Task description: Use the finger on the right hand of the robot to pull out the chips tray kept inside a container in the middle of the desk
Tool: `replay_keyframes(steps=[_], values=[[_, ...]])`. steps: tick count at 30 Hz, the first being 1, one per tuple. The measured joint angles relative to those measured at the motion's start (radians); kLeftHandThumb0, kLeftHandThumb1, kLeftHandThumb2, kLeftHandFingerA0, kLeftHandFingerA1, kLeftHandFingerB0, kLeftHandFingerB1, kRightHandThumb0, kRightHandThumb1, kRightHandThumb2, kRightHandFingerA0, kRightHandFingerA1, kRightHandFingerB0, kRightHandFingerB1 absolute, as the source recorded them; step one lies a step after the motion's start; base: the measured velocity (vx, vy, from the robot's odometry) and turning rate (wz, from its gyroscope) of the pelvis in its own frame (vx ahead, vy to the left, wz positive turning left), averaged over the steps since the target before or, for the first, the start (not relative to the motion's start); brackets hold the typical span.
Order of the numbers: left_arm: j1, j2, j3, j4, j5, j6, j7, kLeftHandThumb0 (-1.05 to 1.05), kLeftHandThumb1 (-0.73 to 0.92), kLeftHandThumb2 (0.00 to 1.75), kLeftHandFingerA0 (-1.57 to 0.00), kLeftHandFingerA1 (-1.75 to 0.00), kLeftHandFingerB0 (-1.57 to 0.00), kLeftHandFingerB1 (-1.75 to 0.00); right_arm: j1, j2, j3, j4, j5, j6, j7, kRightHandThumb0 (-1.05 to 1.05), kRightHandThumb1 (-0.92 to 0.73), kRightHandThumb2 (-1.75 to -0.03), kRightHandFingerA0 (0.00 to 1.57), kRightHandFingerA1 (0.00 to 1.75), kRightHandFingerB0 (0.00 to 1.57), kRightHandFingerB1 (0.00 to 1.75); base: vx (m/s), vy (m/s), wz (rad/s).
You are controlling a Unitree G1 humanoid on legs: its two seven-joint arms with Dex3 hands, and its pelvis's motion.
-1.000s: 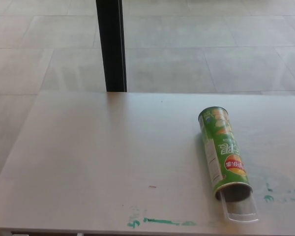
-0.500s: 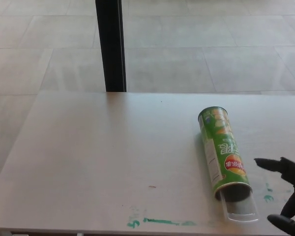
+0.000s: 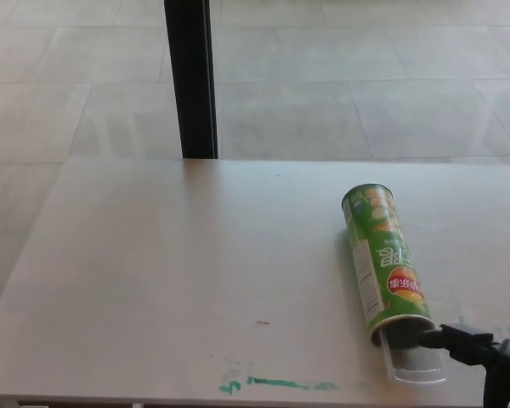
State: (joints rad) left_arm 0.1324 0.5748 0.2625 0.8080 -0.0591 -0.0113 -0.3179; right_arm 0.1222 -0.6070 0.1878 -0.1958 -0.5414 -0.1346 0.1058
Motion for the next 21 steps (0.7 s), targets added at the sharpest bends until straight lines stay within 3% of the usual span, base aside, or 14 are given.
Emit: replay_keyframes(steps=[13,14,21], values=[[0.003,0.004,0.001,-0.013,-0.001,0.006,-0.003,-0.24,0.63,0.61,-0.61,-0.73,-0.54,-0.61,-0.12,-0.019,0.142,0.15,-0.178,0.007,-0.004,-0.34,-0.59,-0.59,0.85,1.25,0.28,0.33,0.0,0.0,0.0],[0.003,0.006,0.001,-0.013,-0.001,0.006,-0.003,-0.25,0.63,0.6,-0.59,-0.71,-0.53,-0.6,-0.126,-0.018,0.152,0.159,-0.194,0.012,-0.004,-0.42,-0.5,-0.76,0.89,1.19,0.26,0.44,0.0,0.0,0.0],[-0.004,0.013,0.001,0.002,-0.001,0.006,-0.009,-0.24,0.63,0.61,-0.6,-0.73,-0.54,-0.61,-0.163,-0.003,0.192,0.232,-0.259,0.017,-0.044,-0.46,-0.49,-0.78,0.89,1.19,0.26,0.48,0.0,0.0,0.0]])
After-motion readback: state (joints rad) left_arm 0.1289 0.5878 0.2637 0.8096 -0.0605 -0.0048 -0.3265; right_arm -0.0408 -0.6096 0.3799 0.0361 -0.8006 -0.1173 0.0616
